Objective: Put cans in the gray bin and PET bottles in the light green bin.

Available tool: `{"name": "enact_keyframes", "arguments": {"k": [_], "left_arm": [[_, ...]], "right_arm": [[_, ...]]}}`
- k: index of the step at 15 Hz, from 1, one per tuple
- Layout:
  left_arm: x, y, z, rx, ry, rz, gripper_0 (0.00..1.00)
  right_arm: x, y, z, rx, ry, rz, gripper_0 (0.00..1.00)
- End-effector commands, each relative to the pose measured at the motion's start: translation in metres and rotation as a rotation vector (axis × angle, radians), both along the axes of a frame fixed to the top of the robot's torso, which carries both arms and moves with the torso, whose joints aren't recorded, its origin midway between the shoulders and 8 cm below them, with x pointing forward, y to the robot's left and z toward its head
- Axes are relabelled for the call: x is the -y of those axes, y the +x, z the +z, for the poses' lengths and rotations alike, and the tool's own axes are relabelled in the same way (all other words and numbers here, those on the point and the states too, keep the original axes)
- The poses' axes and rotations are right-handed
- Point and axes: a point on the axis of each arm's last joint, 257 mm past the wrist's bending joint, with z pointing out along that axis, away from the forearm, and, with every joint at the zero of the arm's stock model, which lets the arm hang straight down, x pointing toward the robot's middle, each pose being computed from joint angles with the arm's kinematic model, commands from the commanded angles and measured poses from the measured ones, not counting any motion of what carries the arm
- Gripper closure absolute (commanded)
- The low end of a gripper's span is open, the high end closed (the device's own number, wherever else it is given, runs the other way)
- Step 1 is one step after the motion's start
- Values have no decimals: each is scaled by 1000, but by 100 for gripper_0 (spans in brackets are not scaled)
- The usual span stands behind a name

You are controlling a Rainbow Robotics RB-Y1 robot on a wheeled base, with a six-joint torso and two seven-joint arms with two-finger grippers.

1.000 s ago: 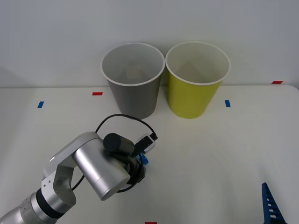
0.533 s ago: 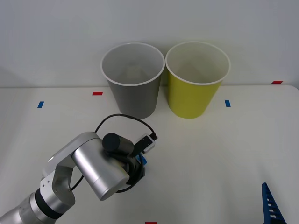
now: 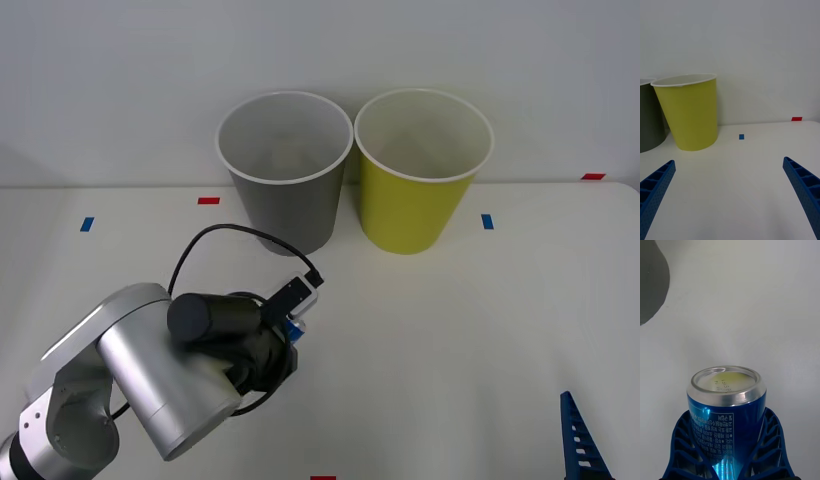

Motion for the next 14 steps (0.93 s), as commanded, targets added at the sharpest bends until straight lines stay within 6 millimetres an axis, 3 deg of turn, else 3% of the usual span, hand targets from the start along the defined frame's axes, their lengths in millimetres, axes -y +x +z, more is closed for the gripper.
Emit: {"name": "enact_keyframes", "arguments": {"k": [1,6,14], "left_arm": [[-10,-13,33,73,-53,10,100],[-13,-19,98,221,-136,11,100],[-50,3,133,215,-240,85,100]], "right_arm": [[0,0,0,0,0,0,0],[0,0,0,0,0,0,0],[0,0,0,0,0,0,0]]}}
